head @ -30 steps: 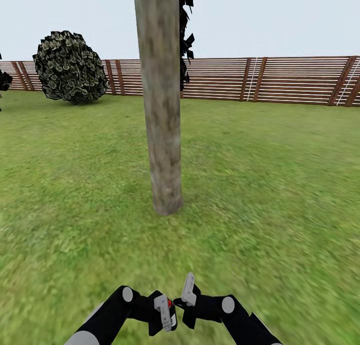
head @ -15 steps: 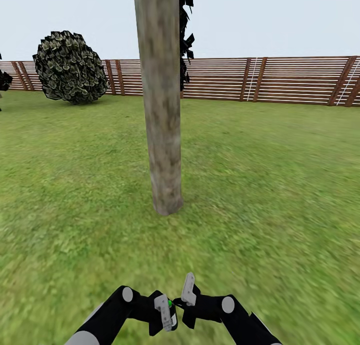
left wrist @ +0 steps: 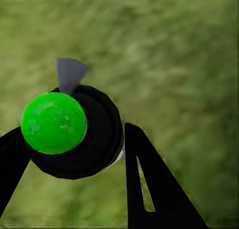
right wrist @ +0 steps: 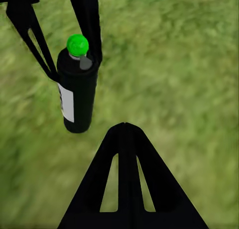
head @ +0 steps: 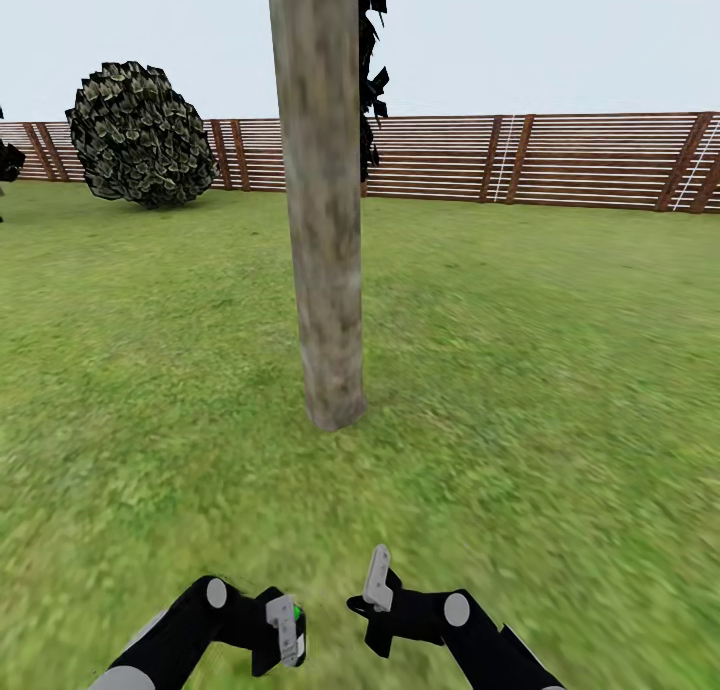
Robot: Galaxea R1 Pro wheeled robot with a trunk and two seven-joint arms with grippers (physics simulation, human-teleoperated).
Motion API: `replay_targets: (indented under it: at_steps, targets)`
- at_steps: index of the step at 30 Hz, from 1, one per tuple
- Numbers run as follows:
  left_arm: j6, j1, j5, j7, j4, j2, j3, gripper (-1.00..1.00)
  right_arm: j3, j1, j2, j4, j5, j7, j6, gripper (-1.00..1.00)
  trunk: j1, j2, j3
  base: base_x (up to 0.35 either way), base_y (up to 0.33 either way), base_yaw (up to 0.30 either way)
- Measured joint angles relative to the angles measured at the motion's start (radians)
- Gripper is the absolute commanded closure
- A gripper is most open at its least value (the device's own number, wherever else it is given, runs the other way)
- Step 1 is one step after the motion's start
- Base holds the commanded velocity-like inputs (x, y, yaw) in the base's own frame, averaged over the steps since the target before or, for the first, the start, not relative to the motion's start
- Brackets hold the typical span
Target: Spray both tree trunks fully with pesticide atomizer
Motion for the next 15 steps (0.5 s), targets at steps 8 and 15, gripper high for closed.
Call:
replay_targets:
  at_steps: [8, 15]
  targets:
    - [0.002, 0.008, 0.004, 0.01, 0.009, 0.111, 0.007, 1.0, -0.005, 0.0, -0.009, 0.004, 0.001, 0.0, -0.001, 1.0, 0.0, 0.0, 0.0, 0.0, 0.0, 0.0]
    - [0.038, 0.009, 0.017, 0.186, 0.038, 0.164, 0.144, 1.0, -0.026, 0.0, -0.059, 0.005, -0.001, -0.023, -0.001, -1.0, 0.0, 0.0, 0.0, 0.0, 0.0, 0.0]
